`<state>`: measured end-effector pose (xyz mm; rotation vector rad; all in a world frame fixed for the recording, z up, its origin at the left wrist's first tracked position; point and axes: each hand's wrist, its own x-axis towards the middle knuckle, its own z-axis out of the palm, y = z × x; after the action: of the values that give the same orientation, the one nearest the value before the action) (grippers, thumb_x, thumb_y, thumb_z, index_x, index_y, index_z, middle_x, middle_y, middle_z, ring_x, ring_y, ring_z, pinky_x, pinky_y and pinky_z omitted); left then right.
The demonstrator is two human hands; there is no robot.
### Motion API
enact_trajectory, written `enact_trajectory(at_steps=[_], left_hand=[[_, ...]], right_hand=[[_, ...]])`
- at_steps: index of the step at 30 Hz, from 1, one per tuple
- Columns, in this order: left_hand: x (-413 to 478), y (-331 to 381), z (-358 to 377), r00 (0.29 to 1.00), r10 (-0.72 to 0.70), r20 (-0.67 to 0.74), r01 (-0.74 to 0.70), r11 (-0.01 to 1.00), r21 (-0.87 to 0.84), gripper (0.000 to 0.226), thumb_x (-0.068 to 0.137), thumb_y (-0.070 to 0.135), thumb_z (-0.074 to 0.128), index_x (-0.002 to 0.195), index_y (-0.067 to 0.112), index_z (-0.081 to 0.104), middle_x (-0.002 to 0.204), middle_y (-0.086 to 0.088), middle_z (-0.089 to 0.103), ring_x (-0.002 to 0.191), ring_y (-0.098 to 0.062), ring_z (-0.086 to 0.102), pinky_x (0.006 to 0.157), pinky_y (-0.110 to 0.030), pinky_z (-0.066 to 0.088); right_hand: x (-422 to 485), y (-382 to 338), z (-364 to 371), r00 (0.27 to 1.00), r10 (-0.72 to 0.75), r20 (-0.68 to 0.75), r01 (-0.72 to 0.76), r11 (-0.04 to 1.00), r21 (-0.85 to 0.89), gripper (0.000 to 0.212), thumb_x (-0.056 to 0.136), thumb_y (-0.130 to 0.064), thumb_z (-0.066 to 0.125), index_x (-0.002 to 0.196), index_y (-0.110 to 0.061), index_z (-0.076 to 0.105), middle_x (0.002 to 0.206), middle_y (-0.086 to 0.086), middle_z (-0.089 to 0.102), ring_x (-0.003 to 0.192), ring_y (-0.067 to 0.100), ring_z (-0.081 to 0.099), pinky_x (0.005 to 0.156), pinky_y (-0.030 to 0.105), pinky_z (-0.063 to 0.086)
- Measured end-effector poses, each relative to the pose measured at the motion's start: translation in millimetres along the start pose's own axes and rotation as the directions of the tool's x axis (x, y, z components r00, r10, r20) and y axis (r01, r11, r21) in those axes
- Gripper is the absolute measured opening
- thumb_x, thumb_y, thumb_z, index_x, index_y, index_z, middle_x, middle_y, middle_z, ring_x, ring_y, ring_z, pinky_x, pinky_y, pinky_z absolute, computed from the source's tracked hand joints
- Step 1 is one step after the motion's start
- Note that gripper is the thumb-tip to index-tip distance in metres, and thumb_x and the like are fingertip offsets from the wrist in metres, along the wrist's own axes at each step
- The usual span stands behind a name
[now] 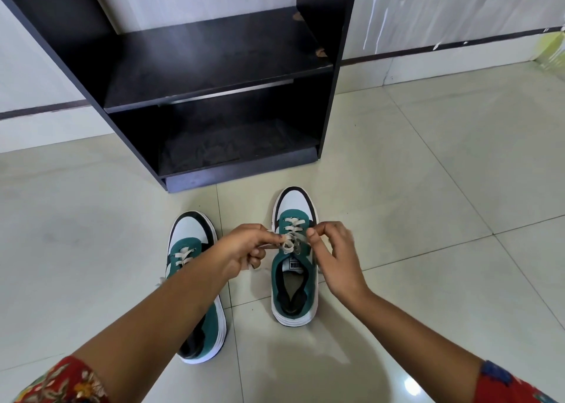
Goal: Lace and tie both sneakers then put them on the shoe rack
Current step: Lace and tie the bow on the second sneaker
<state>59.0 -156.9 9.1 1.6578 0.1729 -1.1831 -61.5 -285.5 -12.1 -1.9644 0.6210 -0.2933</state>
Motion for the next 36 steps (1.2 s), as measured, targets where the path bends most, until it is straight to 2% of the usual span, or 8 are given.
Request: enact_trajectory(at_steps=[3, 9, 18, 21, 25, 28, 32, 36], left_hand=[[-0.2, -4.2, 3.0, 1.0, 0.025, -0.01, -0.025, 0.999, -0.035, 0.028, 0.079, 0.007, 0.068, 0.066, 0.015, 0.045, 0.078, -0.008, 0.065, 0.03, -0.003, 0.028, 0.036, -0.013, 0.024], [-3.5, -3.2, 6.2, 0.997, 0.078, -0.013, -0.078, 0.997, 0.02, 0.029, 0.078, 0.01, 0.07, 0.064, 0.017, 0.046, 0.07, -0.003, 0.062, 0.035, -0.003, 0.032, 0.04, -0.017, 0.027], [3.8, -17.9, 2.5, 0.989, 0.12, -0.087, -0.127, 0.989, -0.081, 0.014, 0.083, 0.033, 0.062, 0.084, 0.02, 0.067, 0.088, 0.005, 0.062, 0.085, -0.013, 0.052, 0.074, -0.029, 0.037], [7.4, -27.0, -2.2, 0.985, 0.083, -0.152, -0.116, 0.968, -0.223, 0.015, 0.086, 0.033, 0.058, 0.08, 0.021, 0.064, 0.081, 0.004, 0.058, 0.069, -0.01, 0.049, 0.066, -0.028, 0.034], [8.4, -31.6, -0.2, 0.997, 0.073, 0.004, -0.062, 0.873, -0.483, 0.034, 0.09, 0.035, 0.051, 0.06, 0.022, 0.045, 0.078, 0.002, 0.072, 0.047, -0.008, 0.044, 0.045, -0.02, 0.031], [11.7, -29.2, -0.7, 0.996, 0.092, 0.004, -0.08, 0.884, -0.461, 0.04, 0.092, 0.041, 0.045, 0.057, 0.023, 0.037, 0.054, 0.007, 0.059, 0.039, -0.007, 0.036, 0.042, -0.021, 0.027], [17.8, -29.0, -2.2, 0.963, 0.237, -0.125, -0.242, 0.97, -0.03, 0.041, 0.094, 0.042, 0.043, 0.059, 0.02, 0.036, 0.047, 0.007, 0.039, 0.042, -0.008, 0.028, 0.045, -0.02, 0.025], [21.0, -30.4, 0.5, 0.831, 0.55, -0.083, -0.449, 0.752, 0.482, 0.048, 0.092, 0.048, 0.043, 0.057, 0.015, 0.039, 0.053, 0.002, 0.039, 0.051, -0.015, 0.038, 0.056, -0.03, 0.035]], right_hand=[[-7.4, -8.2, -5.4, 0.994, -0.106, 0.036, 0.11, 0.982, -0.155, 0.035, 0.08, -0.054, 0.053, 0.071, -0.021, 0.057, 0.077, -0.011, 0.057, 0.081, 0.006, 0.049, 0.073, 0.021, 0.04], [-0.4, -18.7, 1.4, 0.94, 0.266, 0.214, -0.311, 0.924, 0.22, 0.01, 0.077, -0.019, 0.071, 0.072, -0.011, 0.069, 0.068, -0.004, 0.065, 0.068, 0.01, 0.06, 0.069, 0.022, 0.049], [1.9, -6.8, -12.1, 0.719, 0.503, 0.479, -0.689, 0.427, 0.586, 0.014, 0.08, -0.013, 0.045, 0.07, -0.015, 0.056, 0.067, -0.001, 0.054, 0.055, 0.011, 0.048, 0.049, 0.021, 0.035], [2.8, 7.8, -14.1, 0.706, 0.481, 0.52, -0.671, 0.22, 0.709, 0.011, 0.072, -0.017, 0.044, 0.063, -0.014, 0.05, 0.074, 0.002, 0.06, 0.05, 0.013, 0.052, 0.041, 0.019, 0.037], [6.0, 13.5, -11.8, 0.757, 0.341, 0.558, -0.611, 0.064, 0.789, 0.017, 0.07, -0.021, 0.048, 0.055, -0.018, 0.041, 0.079, 0.0, 0.07, 0.043, 0.012, 0.054, 0.036, 0.016, 0.036], [12.5, 9.7, -14.8, 0.766, 0.397, 0.507, -0.62, 0.244, 0.746, 0.028, 0.083, -0.022, 0.044, 0.056, -0.021, 0.036, 0.052, -0.005, 0.051, 0.034, 0.009, 0.037, 0.033, 0.016, 0.025], [17.5, 10.1, -16.3, 0.912, 0.339, 0.232, -0.409, 0.802, 0.436, 0.038, 0.096, -0.018, 0.04, 0.058, -0.017, 0.038, 0.053, 0.0, 0.034, 0.035, 0.004, 0.027, 0.038, 0.015, 0.023], [23.8, 15.5, -13.0, 0.984, 0.138, 0.116, -0.151, 0.983, 0.104, 0.04, 0.097, -0.022, 0.042, 0.057, -0.02, 0.039, 0.053, -0.003, 0.04, 0.047, 0.005, 0.039, 0.051, 0.021, 0.034]])
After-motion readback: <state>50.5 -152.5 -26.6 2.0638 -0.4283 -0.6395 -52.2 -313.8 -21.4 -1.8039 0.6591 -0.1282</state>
